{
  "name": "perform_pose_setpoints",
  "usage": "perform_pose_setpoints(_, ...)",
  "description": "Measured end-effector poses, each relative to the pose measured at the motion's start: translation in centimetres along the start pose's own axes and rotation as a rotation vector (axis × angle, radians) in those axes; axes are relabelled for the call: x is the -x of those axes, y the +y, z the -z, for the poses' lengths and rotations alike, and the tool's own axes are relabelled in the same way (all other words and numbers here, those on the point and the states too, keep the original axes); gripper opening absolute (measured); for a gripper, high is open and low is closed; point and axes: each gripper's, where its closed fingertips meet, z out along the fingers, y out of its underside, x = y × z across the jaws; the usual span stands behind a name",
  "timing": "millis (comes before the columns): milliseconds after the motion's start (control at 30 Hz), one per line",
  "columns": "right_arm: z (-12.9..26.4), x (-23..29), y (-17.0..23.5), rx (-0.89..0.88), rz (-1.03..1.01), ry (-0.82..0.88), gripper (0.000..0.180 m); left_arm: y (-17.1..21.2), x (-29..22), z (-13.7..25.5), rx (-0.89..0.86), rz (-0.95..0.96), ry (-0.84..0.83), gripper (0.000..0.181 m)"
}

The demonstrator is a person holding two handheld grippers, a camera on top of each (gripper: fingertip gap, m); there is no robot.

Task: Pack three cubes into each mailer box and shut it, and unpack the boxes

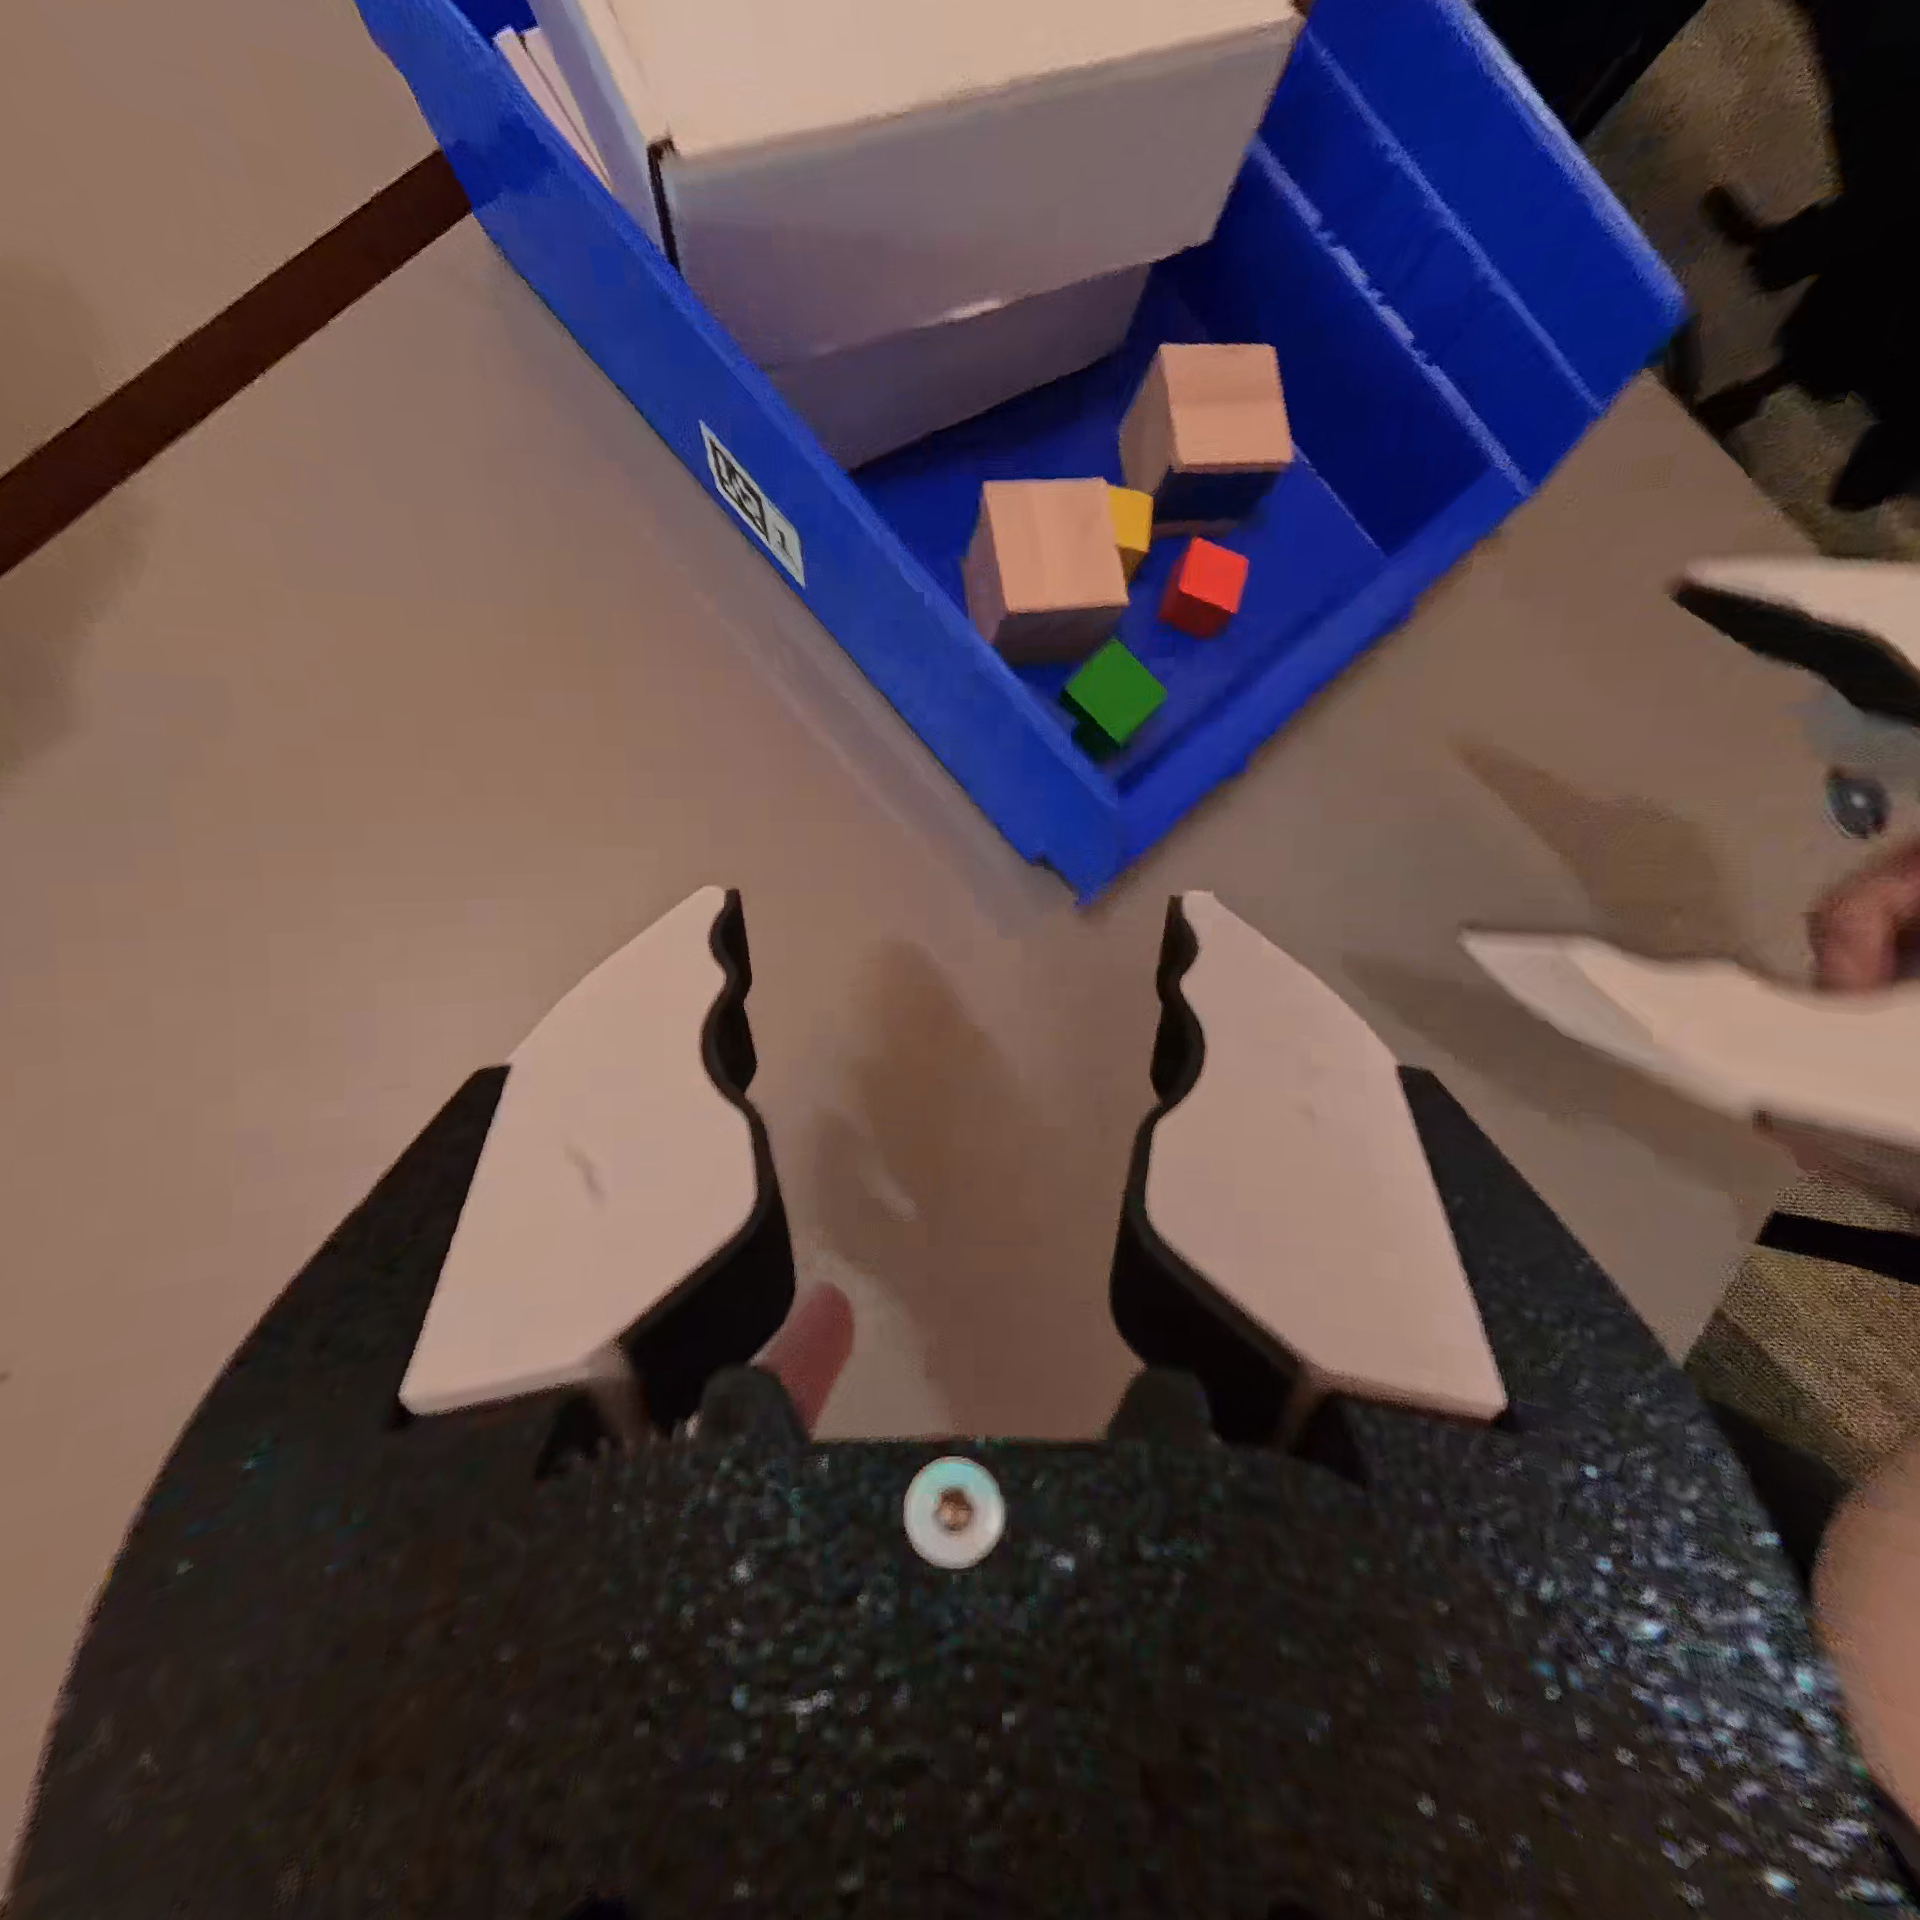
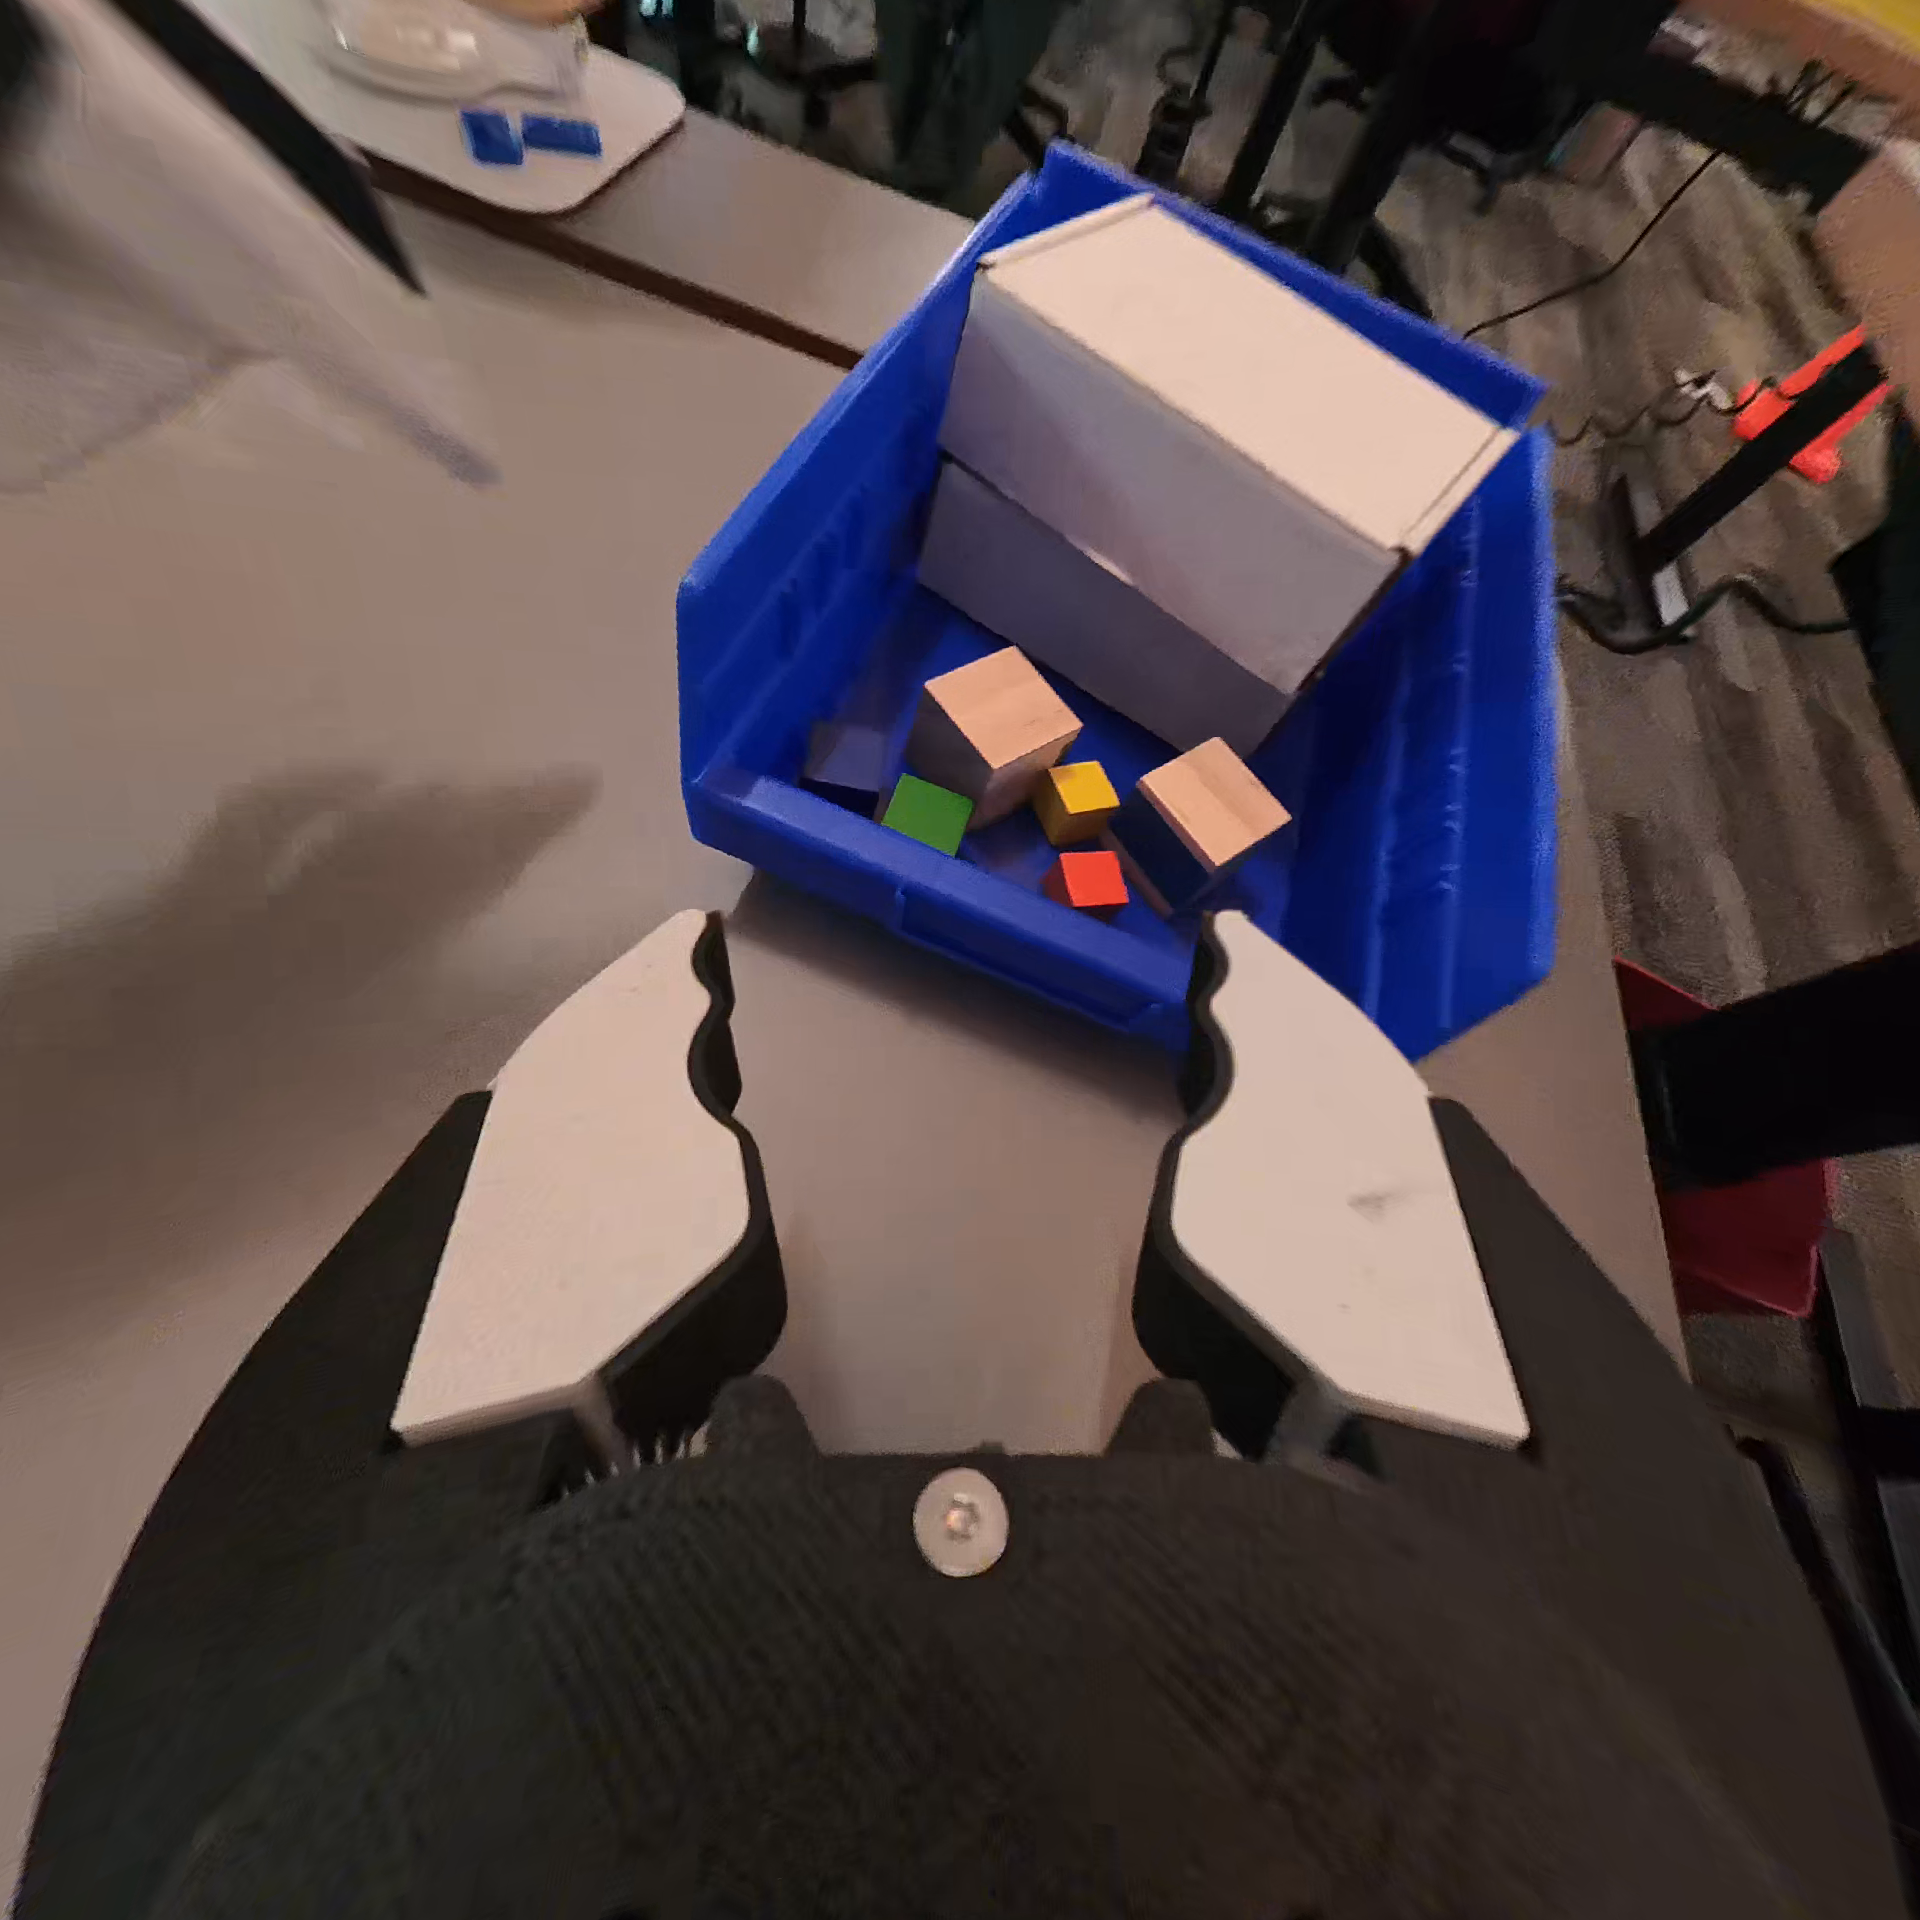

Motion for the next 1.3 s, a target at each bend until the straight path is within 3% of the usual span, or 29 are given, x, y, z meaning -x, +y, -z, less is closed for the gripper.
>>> perform_pose_setpoints(167,1.3,-0.8,-0.7,-0.066,0.049,0.006,0.083,-3.7,0.4,-5.3,0.163,0.133,-0.055,0.066)
perform_pose_setpoints(300,1.7,-0.8,-1.0,-0.113,0.007,-0.014,0.079,-2.5,1.9,-9.1,0.341,0.131,-0.201,0.063)
perform_pose_setpoints(400,1.3,-0.4,-0.4,-0.090,0.021,-0.044,0.080,-1.6,2.8,-11.5,0.389,0.139,-0.281,0.040)
perform_pose_setpoints(500,1.2,-0.3,-0.3,-0.094,0.027,-0.060,0.080,-1.8,4.2,-12.9,0.357,0.150,-0.343,0.041)
perform_pose_setpoints(767,1.6,-1.2,-0.2,-0.104,0.008,-0.053,0.079,-3.1,3.3,-13.9,0.210,0.171,-0.122,0.022)
perform_pose_setpoints(967,5.4,-2.2,-3.0,-0.265,-0.098,-0.076,0.076,0.5,4.2,-10.0,0.254,0.084,0.010,0.020)
perform_pose_setpoints(1033,6.8,-2.5,-3.8,-0.315,-0.114,-0.077,0.067,3.0,4.0,-7.2,0.274,0.061,0.093,0.020)
perform_pose_setpoints(1067,7.4,-2.4,-4.2,-0.340,-0.113,-0.096,0.058,4.6,3.9,-5.6,0.277,0.051,0.133,0.019)
perform_pose_setpoints(1133,8.4,-2.3,-5.0,-0.388,-0.130,-0.112,0.058,8.1,4.0,-1.9,0.268,0.015,0.194,0.019)
perform_pose_setpoints(1300,7.7,-0.4,-5.3,-0.365,-0.126,-0.165,0.081,19.1,5.8,8.3,0.213,0.002,0.192,0.019)
